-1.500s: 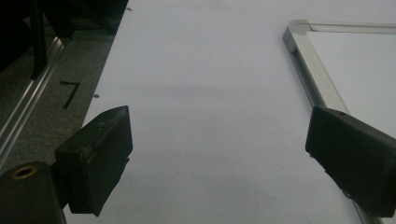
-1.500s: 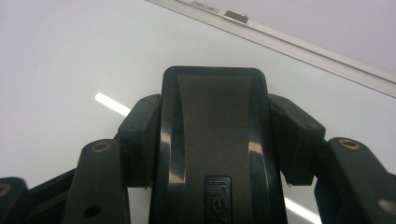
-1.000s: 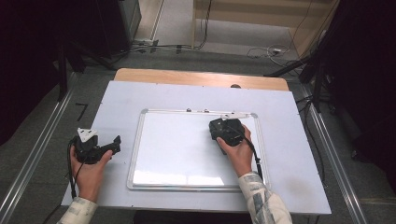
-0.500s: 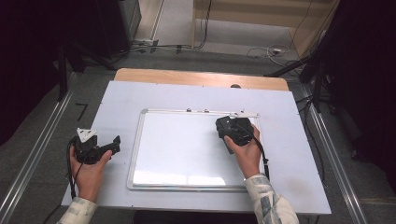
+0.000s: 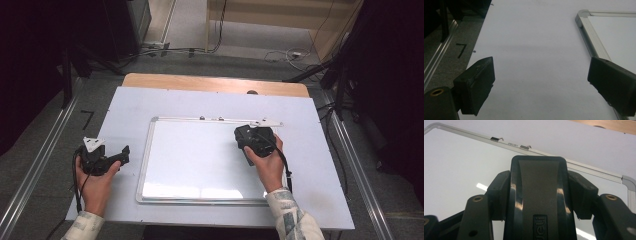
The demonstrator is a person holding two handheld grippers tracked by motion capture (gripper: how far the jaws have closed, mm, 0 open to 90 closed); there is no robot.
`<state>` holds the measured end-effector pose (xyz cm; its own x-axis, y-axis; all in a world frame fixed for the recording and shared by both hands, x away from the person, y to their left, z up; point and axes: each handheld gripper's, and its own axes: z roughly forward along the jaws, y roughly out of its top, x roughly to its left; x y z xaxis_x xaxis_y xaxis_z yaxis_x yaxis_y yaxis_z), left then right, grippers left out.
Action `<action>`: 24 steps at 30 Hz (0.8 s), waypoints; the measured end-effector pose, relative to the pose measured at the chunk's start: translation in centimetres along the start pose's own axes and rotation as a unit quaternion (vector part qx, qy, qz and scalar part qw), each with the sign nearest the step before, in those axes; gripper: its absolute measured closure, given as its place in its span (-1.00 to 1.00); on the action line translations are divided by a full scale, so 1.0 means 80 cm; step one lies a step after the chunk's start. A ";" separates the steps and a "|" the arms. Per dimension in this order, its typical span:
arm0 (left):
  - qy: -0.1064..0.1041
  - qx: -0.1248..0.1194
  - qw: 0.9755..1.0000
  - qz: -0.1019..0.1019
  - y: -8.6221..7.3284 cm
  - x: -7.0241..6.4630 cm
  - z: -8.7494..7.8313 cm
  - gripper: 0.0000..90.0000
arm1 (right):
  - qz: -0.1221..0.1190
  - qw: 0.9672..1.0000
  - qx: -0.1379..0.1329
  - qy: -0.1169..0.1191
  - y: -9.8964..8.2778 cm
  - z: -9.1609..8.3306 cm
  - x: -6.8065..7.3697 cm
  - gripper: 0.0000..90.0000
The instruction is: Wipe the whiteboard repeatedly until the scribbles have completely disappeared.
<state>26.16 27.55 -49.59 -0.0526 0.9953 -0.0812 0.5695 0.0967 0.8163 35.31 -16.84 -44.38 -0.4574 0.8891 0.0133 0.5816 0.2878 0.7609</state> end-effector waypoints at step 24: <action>0.001 0.003 1.000 0.002 -0.001 -0.001 0.001 -0.82 | 0.015 1.000 -0.011 -0.005 0.000 -0.013 -0.011 -0.14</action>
<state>26.23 27.49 -49.68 -0.0514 0.9958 -0.0762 0.5750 0.0919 0.8130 35.00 -17.96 -43.74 -0.4336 0.9006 0.0294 0.5800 0.2539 0.7740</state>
